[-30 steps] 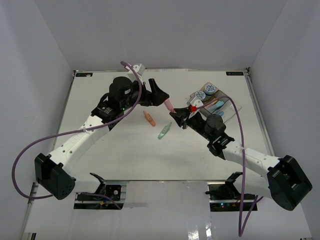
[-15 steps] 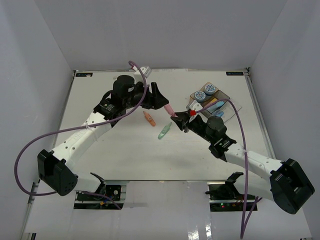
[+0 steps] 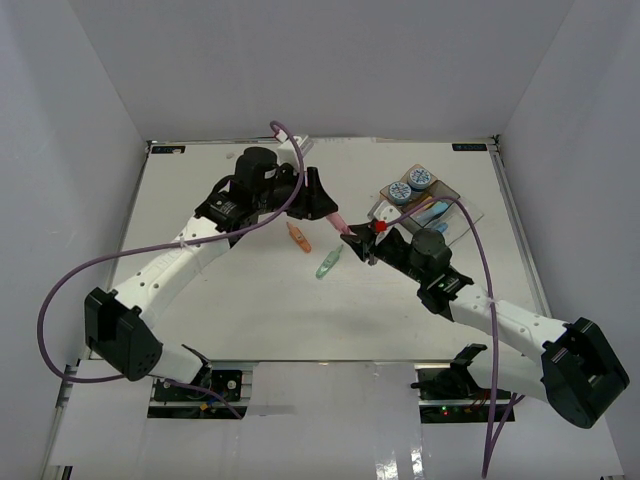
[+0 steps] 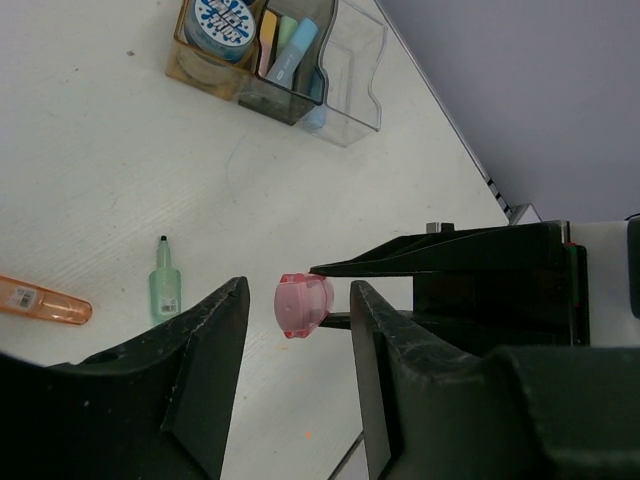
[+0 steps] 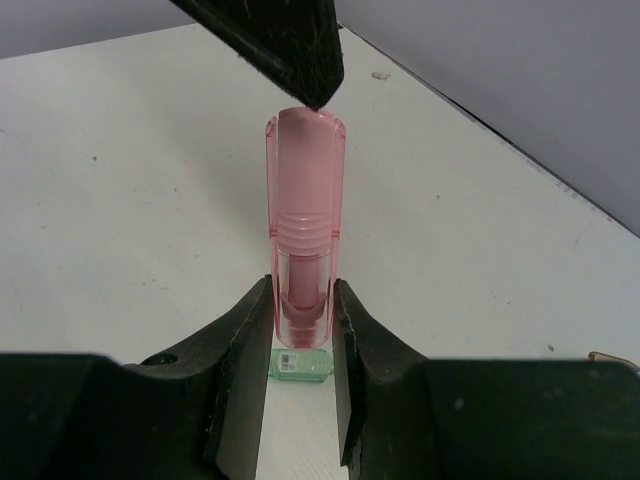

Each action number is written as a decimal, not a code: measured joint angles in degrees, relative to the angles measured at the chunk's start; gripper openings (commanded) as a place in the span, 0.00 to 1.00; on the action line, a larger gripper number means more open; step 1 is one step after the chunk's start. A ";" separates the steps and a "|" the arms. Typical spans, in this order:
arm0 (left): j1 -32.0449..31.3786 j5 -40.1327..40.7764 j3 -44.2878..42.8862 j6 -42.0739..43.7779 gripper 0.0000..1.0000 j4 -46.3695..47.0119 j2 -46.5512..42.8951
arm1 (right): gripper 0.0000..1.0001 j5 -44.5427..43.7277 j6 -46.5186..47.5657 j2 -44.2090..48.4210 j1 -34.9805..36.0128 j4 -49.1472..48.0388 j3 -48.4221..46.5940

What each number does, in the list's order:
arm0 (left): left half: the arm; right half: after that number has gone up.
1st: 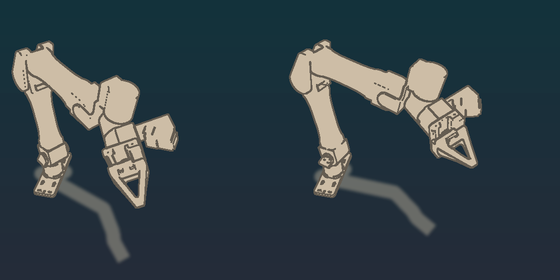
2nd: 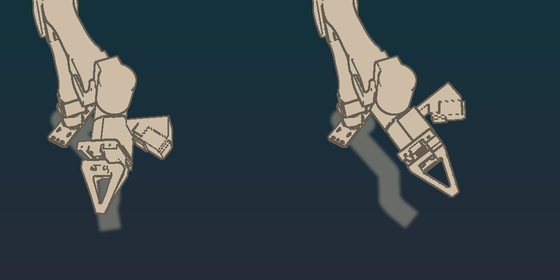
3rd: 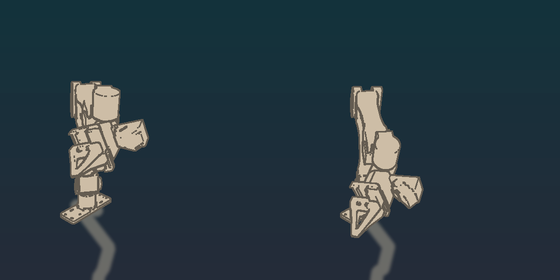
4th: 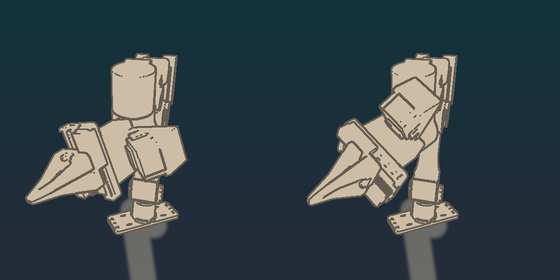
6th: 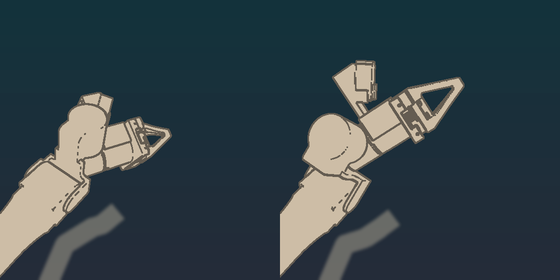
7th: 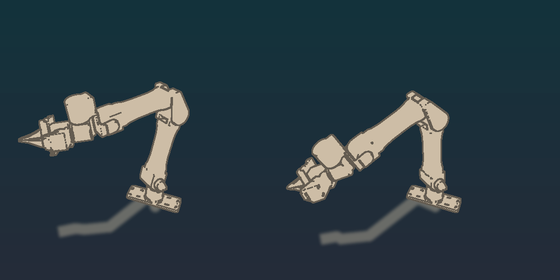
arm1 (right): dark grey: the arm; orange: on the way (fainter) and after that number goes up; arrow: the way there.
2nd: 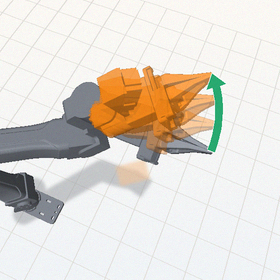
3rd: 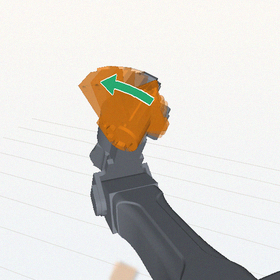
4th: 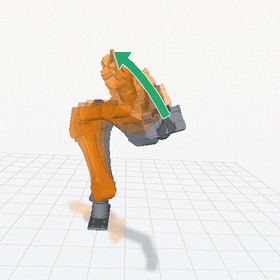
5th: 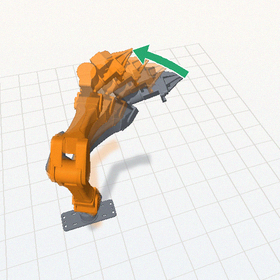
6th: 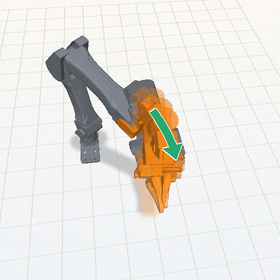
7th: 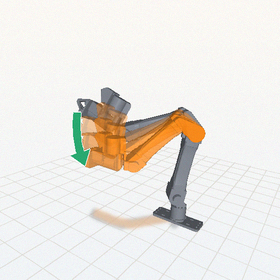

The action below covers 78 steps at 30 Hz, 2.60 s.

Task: Sort the stationery into containers
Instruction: Close the pen cap on the pen.

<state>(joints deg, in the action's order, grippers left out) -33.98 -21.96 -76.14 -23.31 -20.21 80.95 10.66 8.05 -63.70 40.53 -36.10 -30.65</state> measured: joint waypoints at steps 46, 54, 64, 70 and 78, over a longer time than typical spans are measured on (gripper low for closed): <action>0.33 -1.88 -1.44 -2.89 0.22 -1.68 4.85 | 0.17 -1.18 5.05 -2.38 -0.02 8.63 -6.34; 0.31 -1.33 -0.63 -3.26 0.26 -0.24 4.94 | 0.17 -1.75 5.97 -3.34 -0.02 10.71 -8.02; 0.37 -1.57 0.24 -3.28 0.30 1.03 5.79 | 0.16 -2.60 7.34 -3.96 -0.04 13.27 -9.01; 0.39 -1.73 0.46 -3.04 0.32 1.36 5.88 | 0.16 -2.67 8.04 -3.91 -0.04 13.40 -9.05; 0.46 -4.48 0.44 -2.67 0.37 1.27 6.67 | 0.16 -2.36 8.48 -2.56 -0.02 13.81 -9.31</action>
<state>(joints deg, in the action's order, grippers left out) -33.52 -26.44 -75.70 -25.98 -18.94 87.61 8.29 16.53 -66.26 40.51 -22.28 -39.97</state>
